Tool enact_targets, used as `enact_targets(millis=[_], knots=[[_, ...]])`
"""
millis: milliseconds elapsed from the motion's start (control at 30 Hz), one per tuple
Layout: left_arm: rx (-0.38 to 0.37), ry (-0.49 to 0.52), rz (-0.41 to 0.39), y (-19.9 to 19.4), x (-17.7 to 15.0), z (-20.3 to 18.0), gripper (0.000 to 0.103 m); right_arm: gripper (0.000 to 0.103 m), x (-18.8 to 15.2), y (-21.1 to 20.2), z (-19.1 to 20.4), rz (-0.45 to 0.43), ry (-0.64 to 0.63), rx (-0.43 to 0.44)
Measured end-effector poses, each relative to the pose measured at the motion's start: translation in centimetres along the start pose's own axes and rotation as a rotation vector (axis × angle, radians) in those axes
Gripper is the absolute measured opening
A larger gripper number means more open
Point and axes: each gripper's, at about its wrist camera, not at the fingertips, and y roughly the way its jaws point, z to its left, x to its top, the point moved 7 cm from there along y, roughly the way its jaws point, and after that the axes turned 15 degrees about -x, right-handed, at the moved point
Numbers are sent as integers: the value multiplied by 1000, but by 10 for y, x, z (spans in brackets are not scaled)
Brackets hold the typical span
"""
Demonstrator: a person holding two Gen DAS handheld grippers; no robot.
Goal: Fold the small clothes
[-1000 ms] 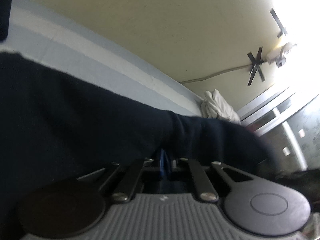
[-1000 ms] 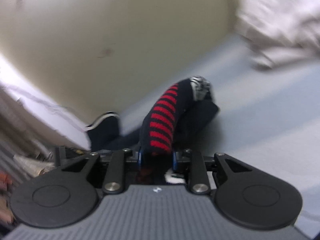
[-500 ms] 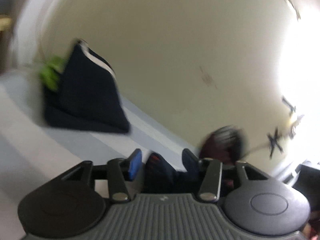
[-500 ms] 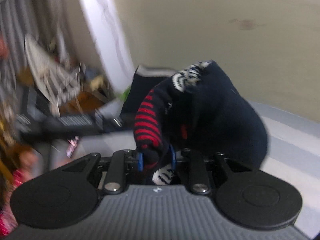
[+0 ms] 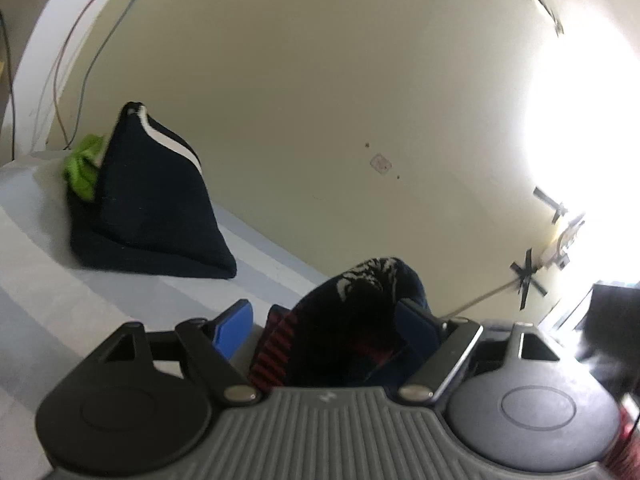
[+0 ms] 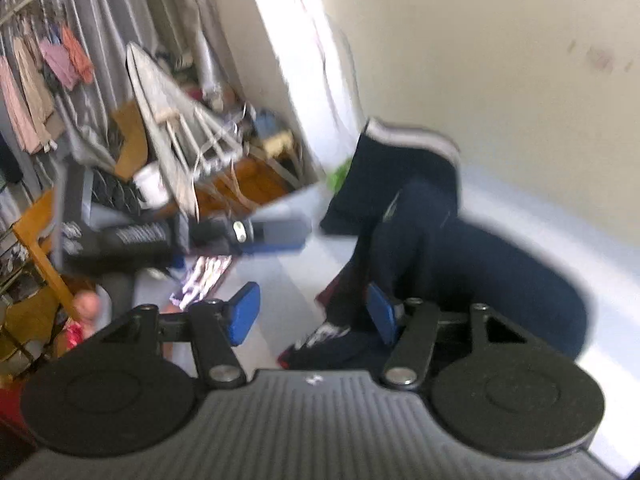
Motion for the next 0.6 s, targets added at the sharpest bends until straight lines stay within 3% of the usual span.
enact_targets(millis=[33,167,233,267,300,367,400,533,567,600], knots=[[8,4,13,5,-2,0,81,47,6,0,-5,-19,-11,-33],[31,1,77,24,-20,5,77,31,18,30,-33,-6,22,-129],[70,16,120,32,-29,10,59,31,21,58,-35,13,13,-139],[89,15,156,36,-34,15,40,31,19,75,-35,49,-2,-147],[107,-3,200,42,-41,21,29,31,14,94,-34,101,-18,-155],[155,-6,212,44,-47,31,29,30,-13,133,-39,229,-101,-242],[166,-2,208,42,-47,33,29,31,-21,145,-38,207,-152,-278],[143,-51,213,39,-45,36,32,32,-20,145,-37,200,-122,-284],[140,-48,219,39,-44,34,37,32,-20,142,-36,178,-125,-284],[136,-41,223,40,-42,32,52,32,-20,138,-35,146,-127,-285]])
